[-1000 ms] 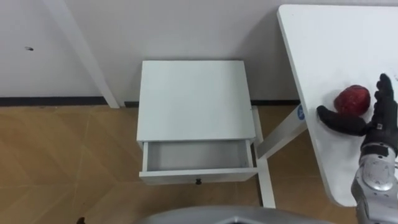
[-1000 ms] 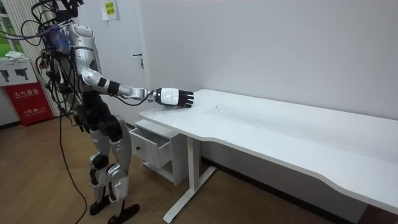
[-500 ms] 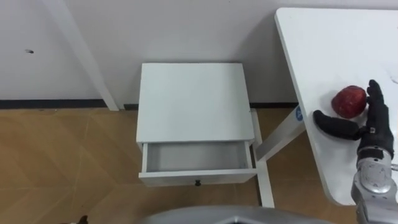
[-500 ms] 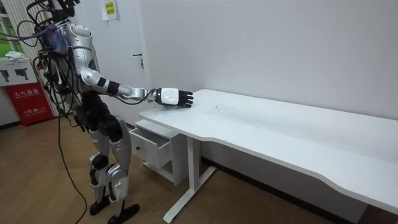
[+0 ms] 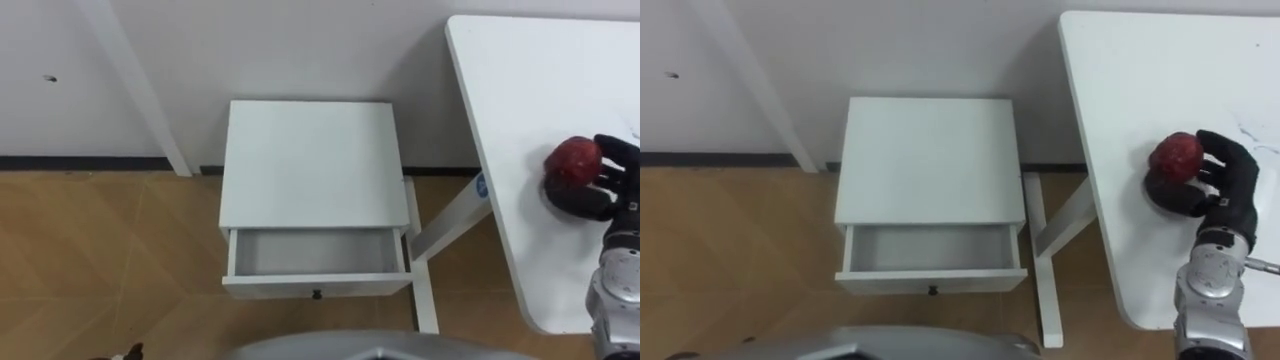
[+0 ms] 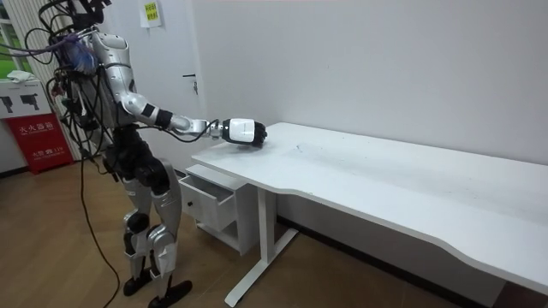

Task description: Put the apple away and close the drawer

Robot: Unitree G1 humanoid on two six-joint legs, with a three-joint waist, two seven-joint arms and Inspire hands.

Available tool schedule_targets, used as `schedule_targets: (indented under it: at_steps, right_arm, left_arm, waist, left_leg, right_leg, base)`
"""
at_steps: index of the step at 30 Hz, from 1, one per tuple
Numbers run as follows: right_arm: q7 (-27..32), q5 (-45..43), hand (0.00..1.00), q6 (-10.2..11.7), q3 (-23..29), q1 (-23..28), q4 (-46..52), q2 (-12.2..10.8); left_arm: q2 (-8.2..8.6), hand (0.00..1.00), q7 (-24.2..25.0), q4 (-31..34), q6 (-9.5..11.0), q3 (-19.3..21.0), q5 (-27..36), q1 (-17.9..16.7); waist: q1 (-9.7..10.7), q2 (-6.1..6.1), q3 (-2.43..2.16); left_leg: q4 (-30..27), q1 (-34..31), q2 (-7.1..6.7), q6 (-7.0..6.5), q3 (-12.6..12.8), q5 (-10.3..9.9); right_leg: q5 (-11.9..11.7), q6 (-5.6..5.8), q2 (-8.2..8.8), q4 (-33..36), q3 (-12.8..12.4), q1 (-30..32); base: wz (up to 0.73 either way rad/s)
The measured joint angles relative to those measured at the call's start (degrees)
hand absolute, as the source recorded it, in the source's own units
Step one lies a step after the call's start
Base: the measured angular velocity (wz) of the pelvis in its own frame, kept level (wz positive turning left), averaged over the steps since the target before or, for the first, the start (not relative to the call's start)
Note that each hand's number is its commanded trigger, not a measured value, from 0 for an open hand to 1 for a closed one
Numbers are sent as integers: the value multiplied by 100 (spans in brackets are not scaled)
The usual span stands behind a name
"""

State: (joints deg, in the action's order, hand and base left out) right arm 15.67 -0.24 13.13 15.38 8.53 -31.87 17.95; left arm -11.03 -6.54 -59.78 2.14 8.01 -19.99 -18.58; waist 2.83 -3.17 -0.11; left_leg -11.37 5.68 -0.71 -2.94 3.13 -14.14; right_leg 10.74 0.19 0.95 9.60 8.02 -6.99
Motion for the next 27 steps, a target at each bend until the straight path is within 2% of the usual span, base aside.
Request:
schedule_targets:
  at_steps: [6, 9, 16, 20, 24, 27]
  right_arm:
    - [-73, -23, 100, -11, -23, -132, -169, 7]
    - [-259, -17, 100, -16, -62, -159, -168, 7]
    - [-670, -22, 100, -165, -325, -80, 195, 0]
    - [-759, -666, 100, -280, -555, -61, 627, -10]
    - [-1083, -1151, 100, -315, -1096, -63, 1062, -22]
    - [-1433, -1484, 100, -323, -1463, -65, 1111, -88]
  left_arm:
    - [-7, 0, -4, -11, -1, -7, 19, -3]
    - [-29, 0, 83, -8, -3, -6, 28, -5]
    - [-44, 0, 213, -6, -16, -6, 5, -16]
    - [-46, 0, 214, 2, -32, -15, 0, 10]
    - [-77, 0, 250, -162, -33, -62, 3, 250]
    - [-77, 0, 347, -165, -34, -111, 2, 290]
  waist:
    - [-20, -27, 12]
    - [-17, -79, 19]
    - [-31, -126, 3]
    - [-36, -117, 0]
    - [-215, -81, 4]
    - [-355, -49, 14]
  left_leg:
    - [-31, 1, -1, 0, 1, 0]
    - [-27, 1, 0, 1, 1, -1]
    - [-27, -9, -3, 3, -37, -2]
    - [-28, -8, -2, 3, -58, 0]
    - [-40, -7, -1, 6, -66, 1]
    - [-39, -6, -5, 5, -62, 2]
  right_leg:
    - [0, 0, 4, -1, 7, -16]
    - [0, 0, 6, 5, 13, -22]
    - [-6, -4, 9, 6, 45, -2]
    - [-5, -4, 9, 3, 92, -11]
    - [-5, -4, 9, -3, 92, -12]
    - [-5, -4, 13, -6, 108, -15]
  base:
    - [0]
    - [0]
    - [0]
    - [2]
    - [1]
    - [2]
